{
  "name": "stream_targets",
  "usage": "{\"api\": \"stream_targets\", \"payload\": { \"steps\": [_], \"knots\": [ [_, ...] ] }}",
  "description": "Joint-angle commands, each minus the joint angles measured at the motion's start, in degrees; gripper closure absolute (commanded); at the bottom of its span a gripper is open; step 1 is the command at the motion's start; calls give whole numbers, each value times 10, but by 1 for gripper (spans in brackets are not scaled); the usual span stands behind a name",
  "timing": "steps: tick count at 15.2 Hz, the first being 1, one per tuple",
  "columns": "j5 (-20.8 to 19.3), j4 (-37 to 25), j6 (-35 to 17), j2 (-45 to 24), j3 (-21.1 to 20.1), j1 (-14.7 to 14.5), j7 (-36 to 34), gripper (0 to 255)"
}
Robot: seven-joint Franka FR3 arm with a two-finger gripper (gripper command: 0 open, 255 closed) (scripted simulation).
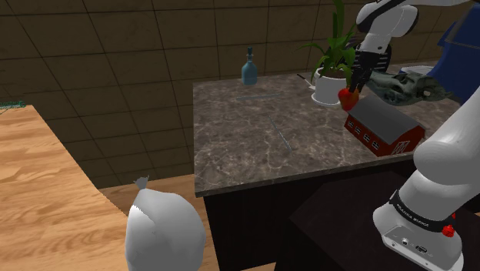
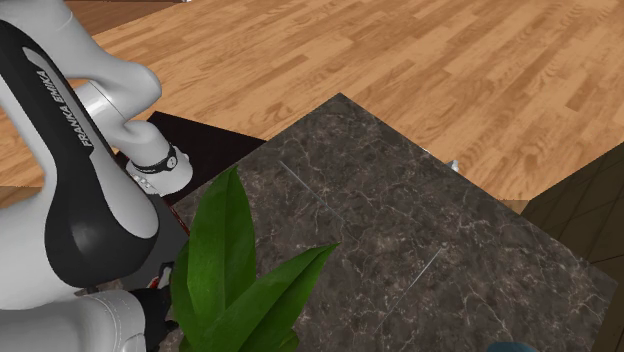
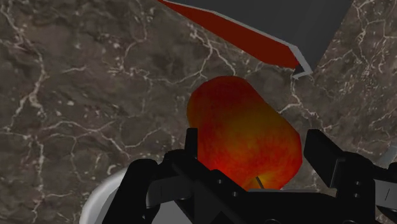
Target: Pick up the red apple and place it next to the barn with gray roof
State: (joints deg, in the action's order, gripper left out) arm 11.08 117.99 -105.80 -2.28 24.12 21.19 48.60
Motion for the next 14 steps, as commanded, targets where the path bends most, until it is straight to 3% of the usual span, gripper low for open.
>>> {"api": "stream_targets", "payload": {
  "steps": [1,5,13,14],
  "knots": [
    [3,10,-14,-5,0,0,4,255],
    [11,25,-42,-20,0,1,13,255],
    [12,26,-44,-21,-1,1,14,255],
    [12,26,-44,-21,-1,1,14,0]
  ]
}}
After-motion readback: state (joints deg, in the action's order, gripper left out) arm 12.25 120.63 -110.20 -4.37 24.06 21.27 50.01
